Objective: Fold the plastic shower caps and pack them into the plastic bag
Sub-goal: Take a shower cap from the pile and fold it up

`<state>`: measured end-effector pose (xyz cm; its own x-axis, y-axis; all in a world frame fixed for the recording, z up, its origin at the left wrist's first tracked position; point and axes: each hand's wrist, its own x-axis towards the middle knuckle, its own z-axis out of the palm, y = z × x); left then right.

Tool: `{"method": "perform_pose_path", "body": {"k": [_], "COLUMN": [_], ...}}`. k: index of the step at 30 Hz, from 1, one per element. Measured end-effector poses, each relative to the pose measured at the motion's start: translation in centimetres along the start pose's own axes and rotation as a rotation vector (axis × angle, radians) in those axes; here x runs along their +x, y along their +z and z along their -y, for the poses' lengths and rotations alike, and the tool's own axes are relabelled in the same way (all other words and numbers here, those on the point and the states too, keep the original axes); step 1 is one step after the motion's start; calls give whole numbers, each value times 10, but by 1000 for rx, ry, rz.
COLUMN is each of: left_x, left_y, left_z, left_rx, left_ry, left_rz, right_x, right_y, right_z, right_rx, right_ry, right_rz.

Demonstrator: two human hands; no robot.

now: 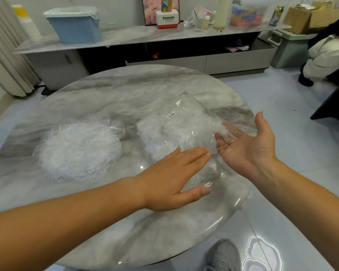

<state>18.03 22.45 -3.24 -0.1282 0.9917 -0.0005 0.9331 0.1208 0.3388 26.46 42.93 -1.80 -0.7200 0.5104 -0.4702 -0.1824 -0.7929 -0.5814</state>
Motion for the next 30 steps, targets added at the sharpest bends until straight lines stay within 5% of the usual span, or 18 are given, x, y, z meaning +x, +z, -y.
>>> {"method": "perform_pose_path", "body": {"k": [6,12,25,30], "left_x": [-5,-5,-9,-14], "left_y": [3,1,1,-1], "left_z": [5,2,4,3], "left_rx": [54,73,130,127], "left_ry": [-3,-9,-28,-2], "left_rz": [6,7,68,60], "right_x": [-22,-43,-39,-61], "right_y": [-17,-26,-19,-20], "right_z": [-5,-10,-10,-2], "right_rx": [108,-35,-615,-877], "right_ry": [4,-66,39,-7], "right_rz": [-37,-155,-39,-177]}}
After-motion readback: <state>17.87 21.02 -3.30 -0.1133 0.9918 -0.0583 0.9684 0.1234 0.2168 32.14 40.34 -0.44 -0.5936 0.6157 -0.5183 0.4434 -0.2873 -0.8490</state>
